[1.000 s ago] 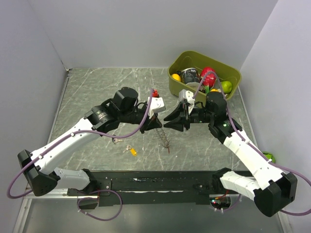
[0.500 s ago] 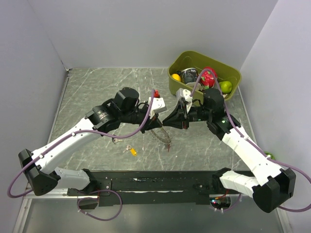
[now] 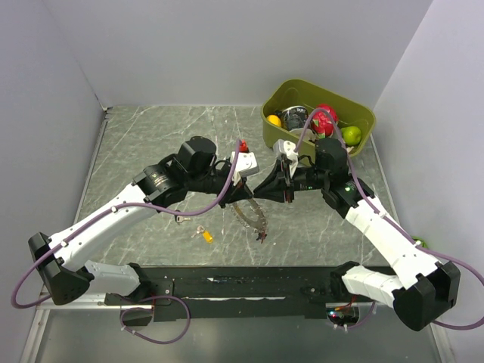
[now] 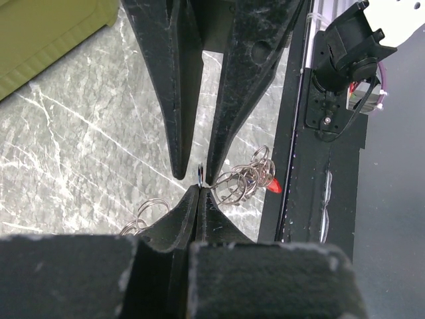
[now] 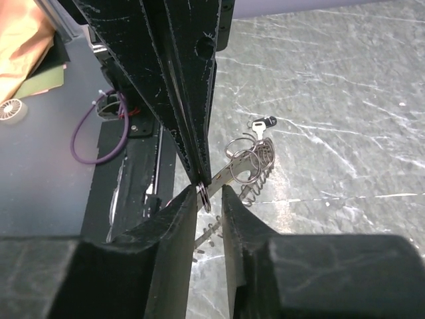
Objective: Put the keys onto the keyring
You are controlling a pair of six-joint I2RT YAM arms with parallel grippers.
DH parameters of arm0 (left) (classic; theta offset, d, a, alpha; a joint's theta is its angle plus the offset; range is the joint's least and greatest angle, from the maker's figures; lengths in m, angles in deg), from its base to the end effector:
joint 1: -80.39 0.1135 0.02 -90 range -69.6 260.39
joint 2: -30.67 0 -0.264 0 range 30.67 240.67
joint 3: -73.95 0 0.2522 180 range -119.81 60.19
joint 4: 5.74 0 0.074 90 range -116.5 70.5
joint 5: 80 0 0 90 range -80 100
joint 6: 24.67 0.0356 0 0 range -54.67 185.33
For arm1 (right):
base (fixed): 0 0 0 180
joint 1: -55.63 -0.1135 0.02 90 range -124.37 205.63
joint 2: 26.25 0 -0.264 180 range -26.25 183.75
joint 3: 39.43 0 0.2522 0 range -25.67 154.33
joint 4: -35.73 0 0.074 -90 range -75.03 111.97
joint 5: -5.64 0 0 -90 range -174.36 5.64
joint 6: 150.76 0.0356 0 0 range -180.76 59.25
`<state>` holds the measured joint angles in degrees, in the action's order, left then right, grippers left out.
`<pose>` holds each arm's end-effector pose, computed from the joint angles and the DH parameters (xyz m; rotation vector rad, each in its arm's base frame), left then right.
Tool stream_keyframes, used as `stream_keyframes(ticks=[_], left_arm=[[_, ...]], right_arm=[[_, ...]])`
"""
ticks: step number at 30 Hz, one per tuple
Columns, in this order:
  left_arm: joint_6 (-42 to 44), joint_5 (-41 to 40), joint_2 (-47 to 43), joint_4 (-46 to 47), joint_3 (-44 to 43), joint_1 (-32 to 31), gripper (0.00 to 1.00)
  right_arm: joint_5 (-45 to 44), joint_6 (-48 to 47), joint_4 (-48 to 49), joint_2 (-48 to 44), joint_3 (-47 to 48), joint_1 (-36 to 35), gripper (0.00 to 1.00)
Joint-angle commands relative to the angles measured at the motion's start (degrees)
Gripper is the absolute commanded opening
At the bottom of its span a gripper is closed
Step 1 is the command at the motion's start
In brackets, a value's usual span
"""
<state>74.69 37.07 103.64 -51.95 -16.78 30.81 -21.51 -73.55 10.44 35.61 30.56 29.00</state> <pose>0.1665 -0.2205 0.3925 1.3046 1.6923 -0.9112 0.1926 0.1320 0.3553 -1.2917 1.3388 1.1795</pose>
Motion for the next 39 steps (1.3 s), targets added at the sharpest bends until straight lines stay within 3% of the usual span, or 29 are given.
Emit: stream_keyframes(ticks=[1, 3, 8, 11, 12, 14, 15, 18, 21, 27, 34, 39], left_arm=[[-0.05, 0.53, -2.04, 3.00, -2.22, -0.34, 0.01], [-0.22, 0.62, -2.04, 3.18, -2.13, -0.43, 0.01], [-1.01, -0.87, -2.92, 5.28, -0.73, -0.34, 0.01], [-3.72, -4.72, -5.20, 10.02, 2.77, -0.34, 0.18], [-4.87, -6.57, -5.90, 11.43, 3.66, -0.34, 0.36], [-7.85, -8.87, -7.92, 15.30, 6.38, -0.08, 0.50], [-8.57, -9.14, -8.54, 16.26, 7.09, 0.45, 0.62], [-12.70, -6.17, -11.53, 21.18, 10.60, 2.99, 0.71], [-16.47, -1.86, -14.16, 27.07, 14.56, 7.55, 0.71], [-24.12, 15.89, -16.19, 40.94, 21.77, 15.03, 0.67], [-29.05, 27.68, -14.79, 52.99, 25.02, 15.31, 0.60], [-29.05, 30.41, -13.56, 53.02, 24.68, 15.31, 0.55]], right_arm=[[0.52, -0.39, 0.37, -0.08, 2.48, -0.26, 0.13], [0.87, -0.12, 0.54, 0.10, 2.57, -0.35, 0.00], [0.69, 1.98, 3.61, 0.10, 1.52, -0.26, 0.00], [-0.09, 6.19, 11.16, -1.39, -1.63, -0.35, 0.00], [-0.53, 8.82, 14.22, -1.83, -2.69, -0.35, 0.00], [-0.62, 10.94, 20.28, -3.15, -5.23, -0.35, 0.00], [-0.80, 12.69, 22.23, -3.50, -6.03, -0.35, 0.00], [-1.32, 18.85, 31.46, -4.73, -9.20, -0.35, 0.00], [-1.68, 24.56, 41.98, -5.44, -12.36, -0.26, 0.00], [-3.61, 35.81, 58.71, -5.62, -16.94, -0.35, 0.00], [-6.60, 44.52, 73.74, -4.65, -19.93, -0.26, 0.00], [-8.36, 47.77, 79.37, -4.04, -21.07, -0.26, 0.00]])
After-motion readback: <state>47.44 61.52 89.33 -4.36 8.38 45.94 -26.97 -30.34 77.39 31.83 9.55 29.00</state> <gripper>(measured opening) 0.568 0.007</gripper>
